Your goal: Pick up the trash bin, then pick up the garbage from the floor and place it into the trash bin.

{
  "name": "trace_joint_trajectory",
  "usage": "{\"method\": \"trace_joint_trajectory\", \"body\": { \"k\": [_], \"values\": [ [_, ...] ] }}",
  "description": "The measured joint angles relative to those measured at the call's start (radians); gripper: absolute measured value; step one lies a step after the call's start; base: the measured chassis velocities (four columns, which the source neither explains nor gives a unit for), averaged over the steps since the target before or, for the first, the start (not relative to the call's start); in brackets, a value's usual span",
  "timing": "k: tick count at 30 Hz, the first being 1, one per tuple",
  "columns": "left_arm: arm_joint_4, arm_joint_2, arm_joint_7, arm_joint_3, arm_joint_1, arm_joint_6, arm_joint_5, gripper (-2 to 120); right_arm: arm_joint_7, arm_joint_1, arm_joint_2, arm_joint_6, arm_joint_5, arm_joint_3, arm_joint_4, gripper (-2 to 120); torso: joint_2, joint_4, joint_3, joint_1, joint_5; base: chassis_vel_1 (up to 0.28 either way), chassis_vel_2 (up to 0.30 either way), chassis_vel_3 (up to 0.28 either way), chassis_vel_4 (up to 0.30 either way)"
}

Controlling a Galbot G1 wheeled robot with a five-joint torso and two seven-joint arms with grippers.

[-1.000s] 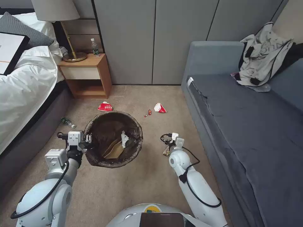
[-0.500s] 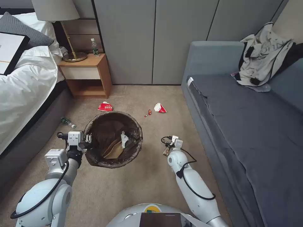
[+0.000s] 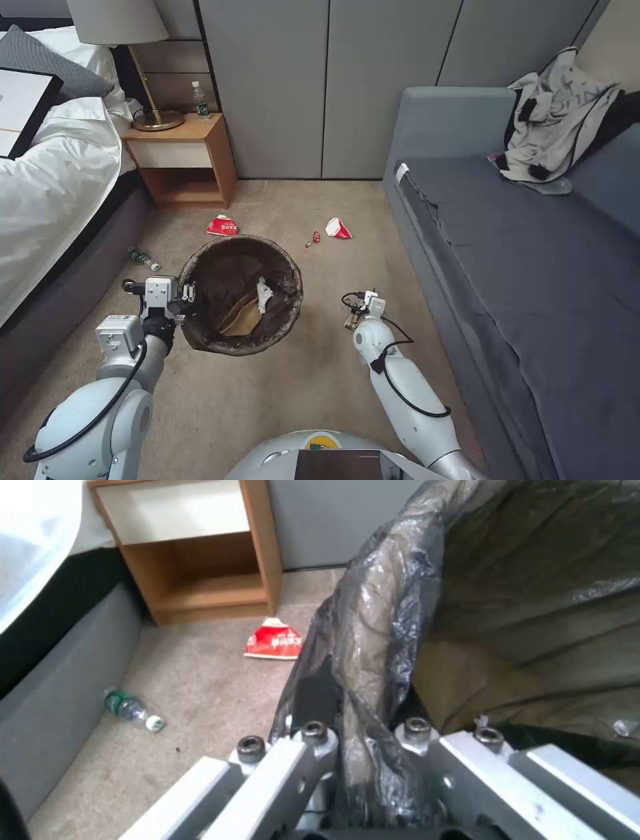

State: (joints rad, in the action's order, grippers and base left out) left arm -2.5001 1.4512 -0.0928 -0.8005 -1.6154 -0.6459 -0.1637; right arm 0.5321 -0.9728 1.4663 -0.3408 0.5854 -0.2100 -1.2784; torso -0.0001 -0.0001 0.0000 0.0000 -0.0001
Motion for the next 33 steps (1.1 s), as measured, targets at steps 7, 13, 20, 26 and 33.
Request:
{"method": "trace_joint_trajectory", "body": {
  "k": [7, 13, 20, 26, 33],
  "values": [
    [0.0, 0.001, -0.004, -0.004, -0.001, 0.001, -0.002, 3, -0.001, 0.016, 0.005, 0.009, 0.0, 0.001, 0.043, 100, 0.0, 0.0, 0.0, 0.0, 0.0, 0.0, 0.0, 0.0, 0.0],
    [0.0, 0.003, -0.004, -0.003, -0.001, 0.001, -0.012, 3, -0.008, 0.035, 0.013, 0.025, -0.002, 0.002, 0.108, 100, 0.0, 0.0001, 0.0, 0.0, 0.0, 0.0, 0.0, 0.0, 0.0],
    [0.0, 0.005, -0.002, -0.001, -0.001, -0.002, -0.012, 3, -0.024, 0.053, 0.017, 0.046, -0.006, 0.003, 0.172, 100, 0.0, 0.0001, 0.0, 0.0, 0.0, 0.0, 0.0, 0.0, 0.0],
    [0.0, 0.003, -0.002, 0.0, 0.0, -0.005, -0.011, 3, -0.031, 0.062, 0.02, 0.051, -0.007, 0.003, 0.191, 100, 0.0, 0.0001, 0.0, 0.0, 0.0, 0.0, 0.0, 0.0, 0.0],
    [0.0, 0.004, -0.002, 0.011, 0.001, -0.006, 0.0, 3, -0.037, 0.07, 0.026, 0.061, -0.012, 0.006, 0.216, 96, 0.0, 0.0001, 0.0, 0.0, 0.0001, 0.0, 0.0, 0.0, 0.0]
  ]
}}
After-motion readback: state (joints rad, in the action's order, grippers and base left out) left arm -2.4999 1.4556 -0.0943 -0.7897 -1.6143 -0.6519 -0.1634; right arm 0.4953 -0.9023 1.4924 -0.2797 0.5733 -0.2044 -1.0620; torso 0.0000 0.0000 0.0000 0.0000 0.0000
